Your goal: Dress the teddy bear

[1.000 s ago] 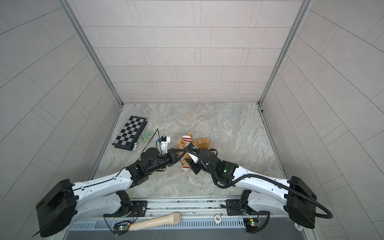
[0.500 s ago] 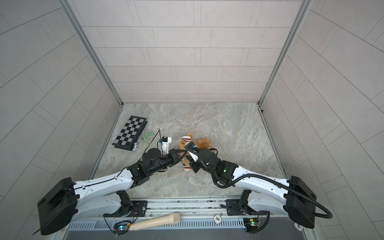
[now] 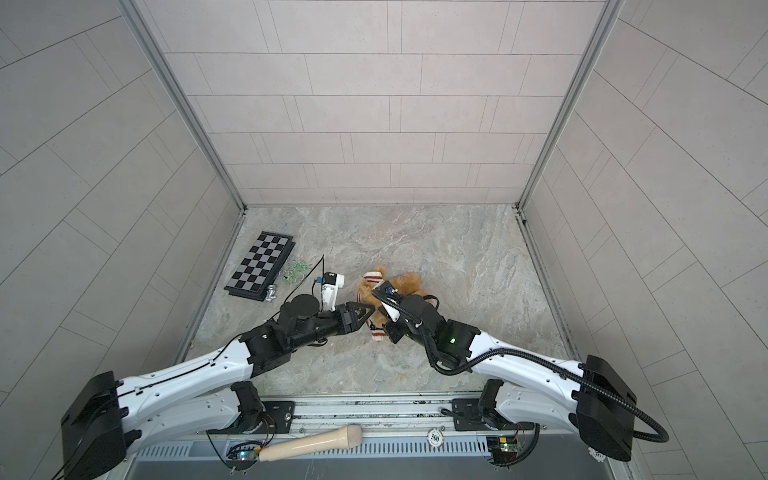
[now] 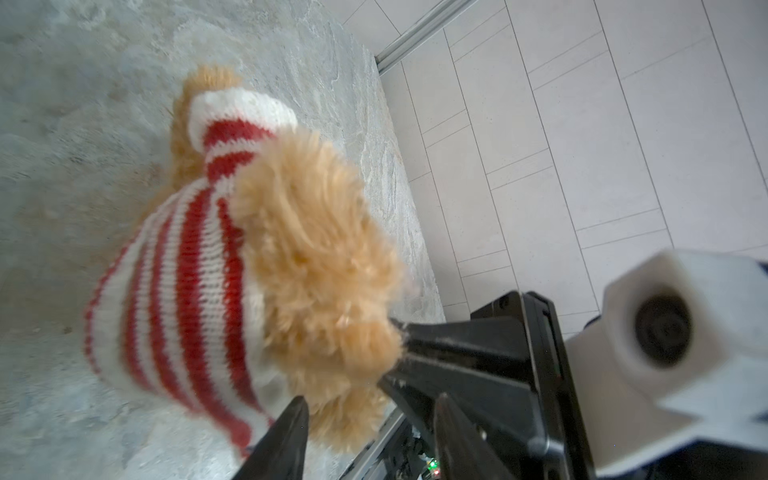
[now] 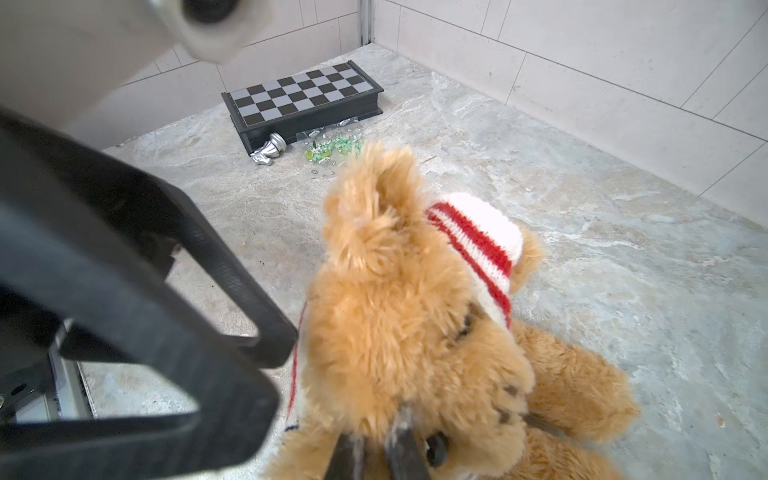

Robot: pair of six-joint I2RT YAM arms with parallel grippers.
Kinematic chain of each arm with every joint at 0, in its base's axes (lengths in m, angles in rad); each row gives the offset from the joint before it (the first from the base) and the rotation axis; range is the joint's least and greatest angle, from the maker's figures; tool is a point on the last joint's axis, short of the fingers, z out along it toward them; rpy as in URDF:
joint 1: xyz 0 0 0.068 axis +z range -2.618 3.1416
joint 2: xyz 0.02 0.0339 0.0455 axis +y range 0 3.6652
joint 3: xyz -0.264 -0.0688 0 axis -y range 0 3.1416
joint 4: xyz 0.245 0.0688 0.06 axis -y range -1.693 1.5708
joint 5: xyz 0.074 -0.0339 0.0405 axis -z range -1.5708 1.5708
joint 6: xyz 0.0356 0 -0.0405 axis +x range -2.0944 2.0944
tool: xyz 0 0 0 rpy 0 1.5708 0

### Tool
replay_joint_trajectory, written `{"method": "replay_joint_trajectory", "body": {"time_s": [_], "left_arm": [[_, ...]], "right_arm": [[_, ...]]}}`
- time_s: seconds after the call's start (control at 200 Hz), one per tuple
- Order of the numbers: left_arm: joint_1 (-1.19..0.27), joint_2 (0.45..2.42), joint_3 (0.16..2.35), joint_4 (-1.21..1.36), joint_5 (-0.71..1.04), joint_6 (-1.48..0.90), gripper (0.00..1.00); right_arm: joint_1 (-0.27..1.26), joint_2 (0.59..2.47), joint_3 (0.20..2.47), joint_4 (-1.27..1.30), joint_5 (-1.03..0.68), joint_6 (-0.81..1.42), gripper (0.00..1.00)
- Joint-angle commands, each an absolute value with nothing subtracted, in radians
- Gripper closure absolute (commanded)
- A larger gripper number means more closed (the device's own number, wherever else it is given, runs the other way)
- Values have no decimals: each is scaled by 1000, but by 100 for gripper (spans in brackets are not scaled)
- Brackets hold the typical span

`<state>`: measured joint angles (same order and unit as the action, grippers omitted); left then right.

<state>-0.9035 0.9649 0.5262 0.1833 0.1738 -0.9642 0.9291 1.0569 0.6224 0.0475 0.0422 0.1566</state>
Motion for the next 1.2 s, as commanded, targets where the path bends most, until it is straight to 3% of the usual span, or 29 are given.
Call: {"method": "replay_joint_trajectory", "body": {"time_s": [0.0,0.205,0.37,0.466,0.606,0.726,1.081,1.196], "left_arm": [[-889,858,453,87,151,-906,46],[-774,758,296,208,224,-959,47],[-733,771,300,302,309,-928,34],[-733,767,291,404,332,-921,34],[-733,766,261,542,346,-951,45],[-732,772,248,579,357,-966,61],[-733,735,208,526,250,-1010,100],[-733,763,210,475,213,-1020,100]], "right_arm": [[891,1007,625,38,12,152,100],[843,920,625,70,-165,126,100],[833,903,638,73,-279,123,100],[831,898,638,94,-312,140,100],[821,887,643,123,-341,166,100],[815,882,655,120,-349,167,100],[799,831,625,178,-322,209,100],[798,802,595,217,-309,229,100]]}}
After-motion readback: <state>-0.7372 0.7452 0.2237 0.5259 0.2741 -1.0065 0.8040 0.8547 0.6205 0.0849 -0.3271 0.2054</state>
